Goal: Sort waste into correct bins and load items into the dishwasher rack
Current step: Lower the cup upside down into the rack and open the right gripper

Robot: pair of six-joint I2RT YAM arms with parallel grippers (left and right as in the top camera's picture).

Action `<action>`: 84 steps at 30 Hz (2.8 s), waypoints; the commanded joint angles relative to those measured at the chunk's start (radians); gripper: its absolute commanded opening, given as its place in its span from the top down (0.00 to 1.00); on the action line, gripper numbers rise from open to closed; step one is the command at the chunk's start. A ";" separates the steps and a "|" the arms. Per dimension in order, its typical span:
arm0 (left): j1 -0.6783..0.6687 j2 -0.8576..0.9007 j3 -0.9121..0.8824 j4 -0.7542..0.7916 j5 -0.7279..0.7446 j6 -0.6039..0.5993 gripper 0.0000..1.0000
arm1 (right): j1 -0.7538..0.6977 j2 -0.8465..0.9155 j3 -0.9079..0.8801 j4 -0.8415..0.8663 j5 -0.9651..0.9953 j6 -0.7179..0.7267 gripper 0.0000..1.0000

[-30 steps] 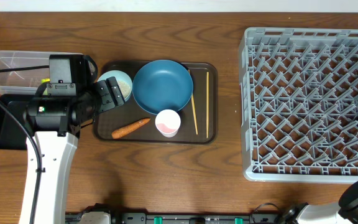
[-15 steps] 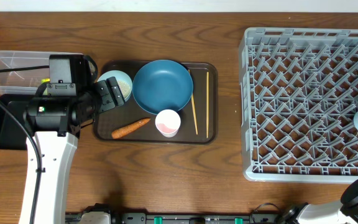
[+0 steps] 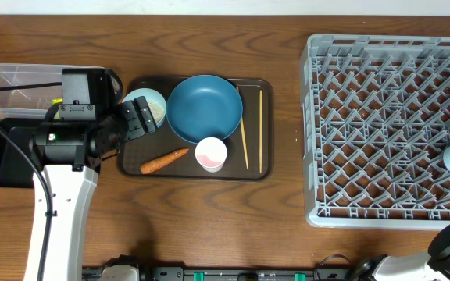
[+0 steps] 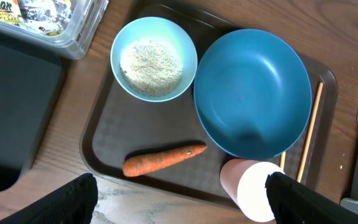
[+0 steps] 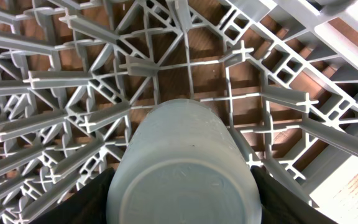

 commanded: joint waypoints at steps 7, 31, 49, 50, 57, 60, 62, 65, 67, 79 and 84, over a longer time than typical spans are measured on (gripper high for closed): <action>0.005 0.007 0.007 -0.010 -0.002 0.010 0.11 | -0.011 -0.012 0.069 -0.022 0.063 0.007 0.44; 0.004 0.007 0.007 -0.019 -0.002 0.009 0.11 | -0.009 -0.016 0.005 0.060 0.057 0.003 0.43; 0.004 0.007 0.007 -0.022 -0.002 0.009 0.11 | -0.010 -0.016 -0.043 0.138 -0.027 0.004 0.43; 0.004 0.007 0.007 -0.022 -0.002 0.009 0.11 | -0.010 -0.016 -0.041 0.139 -0.027 0.004 0.43; 0.004 0.007 0.007 -0.023 -0.002 0.009 0.11 | -0.010 -0.016 -0.039 0.164 -0.027 0.004 0.43; 0.004 0.007 0.007 -0.027 -0.002 0.009 0.11 | -0.010 -0.016 -0.039 0.167 -0.027 0.003 0.42; 0.004 0.007 0.007 -0.027 -0.002 0.010 0.11 | -0.010 -0.016 -0.039 0.169 -0.027 -0.002 0.42; 0.004 0.007 0.007 -0.028 -0.002 0.009 0.11 | -0.010 -0.016 -0.040 0.146 -0.022 -0.018 0.43; 0.004 0.007 0.007 -0.029 -0.002 0.009 0.11 | -0.010 -0.016 -0.040 0.128 0.021 -0.019 0.43; 0.004 0.007 0.007 -0.037 -0.002 0.010 0.11 | -0.010 -0.016 -0.040 0.122 0.056 -0.018 0.01; 0.004 0.007 0.007 -0.037 -0.002 0.010 0.11 | -0.010 -0.016 -0.040 0.122 0.013 -0.015 0.01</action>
